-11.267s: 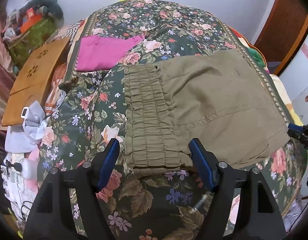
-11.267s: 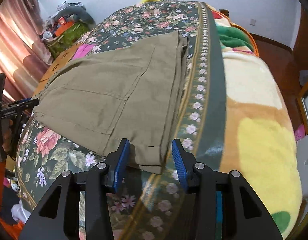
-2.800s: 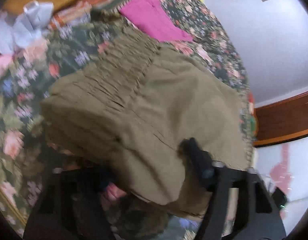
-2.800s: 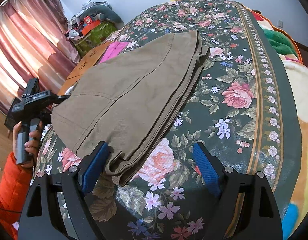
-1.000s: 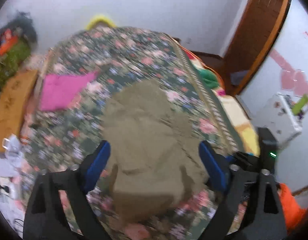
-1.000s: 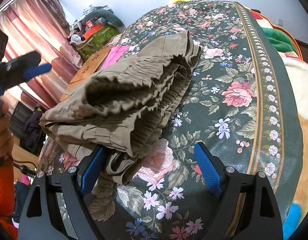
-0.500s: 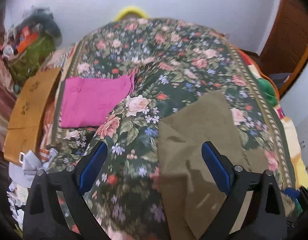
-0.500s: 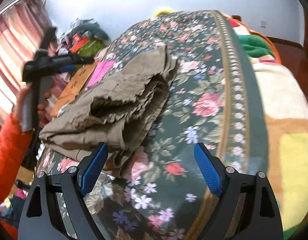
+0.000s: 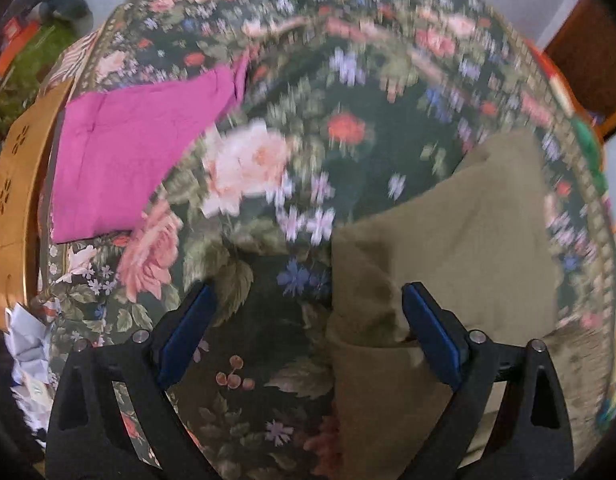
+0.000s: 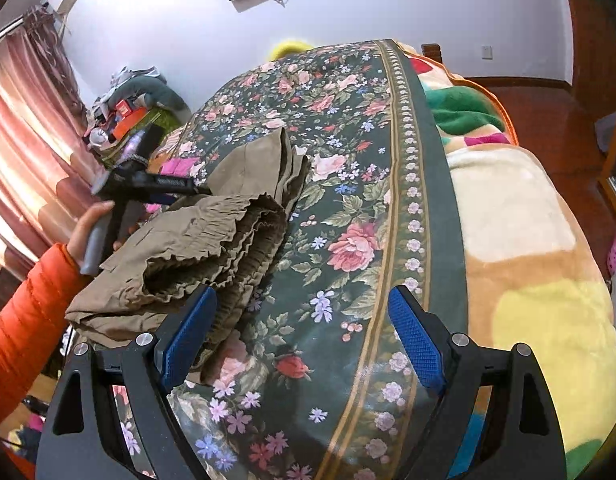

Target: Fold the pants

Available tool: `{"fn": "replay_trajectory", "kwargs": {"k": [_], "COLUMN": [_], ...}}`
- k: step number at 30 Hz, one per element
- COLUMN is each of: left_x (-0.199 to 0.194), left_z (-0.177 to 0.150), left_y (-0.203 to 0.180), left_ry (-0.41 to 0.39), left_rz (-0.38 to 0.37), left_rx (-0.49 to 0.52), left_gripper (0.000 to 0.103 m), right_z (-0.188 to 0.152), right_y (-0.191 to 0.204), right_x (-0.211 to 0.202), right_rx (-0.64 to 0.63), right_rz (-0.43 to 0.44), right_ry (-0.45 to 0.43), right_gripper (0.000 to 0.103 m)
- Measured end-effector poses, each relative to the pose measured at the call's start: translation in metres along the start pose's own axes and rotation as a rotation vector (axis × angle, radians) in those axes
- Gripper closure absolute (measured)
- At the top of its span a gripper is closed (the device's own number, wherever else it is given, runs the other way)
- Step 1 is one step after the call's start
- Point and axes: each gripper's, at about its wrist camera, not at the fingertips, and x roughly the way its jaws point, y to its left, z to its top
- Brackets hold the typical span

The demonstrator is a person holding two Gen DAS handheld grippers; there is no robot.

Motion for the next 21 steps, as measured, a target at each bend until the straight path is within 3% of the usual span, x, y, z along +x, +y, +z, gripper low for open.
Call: {"fn": "replay_trajectory", "kwargs": {"k": [3,11,15,21], "left_x": [-0.002,-0.025,-0.042,-0.068], "left_z": [-0.012,-0.051,-0.078,-0.128], "left_y": [-0.005,-0.005,0.005,0.021], "left_ry": [-0.048,-0.058,-0.073,-0.096], "left_rz": [0.063,0.156,0.155,0.094], "left_rx": [0.05,0.126,0.088,0.019], "left_gripper": [0.0,0.0,0.0,0.0], "right_z": [0.0,-0.001,-0.004,-0.01], "right_y": [0.006,0.021,0.027,0.034], "right_x": [0.001,-0.009,-0.014,-0.007], "right_rx": [-0.017,-0.046,-0.051,-0.074], "right_rz": [-0.001,0.007,0.013,0.022], "right_ry": [0.0,-0.023,-0.024,0.012], "right_gripper": [0.018,0.018,0.017,0.017]}}
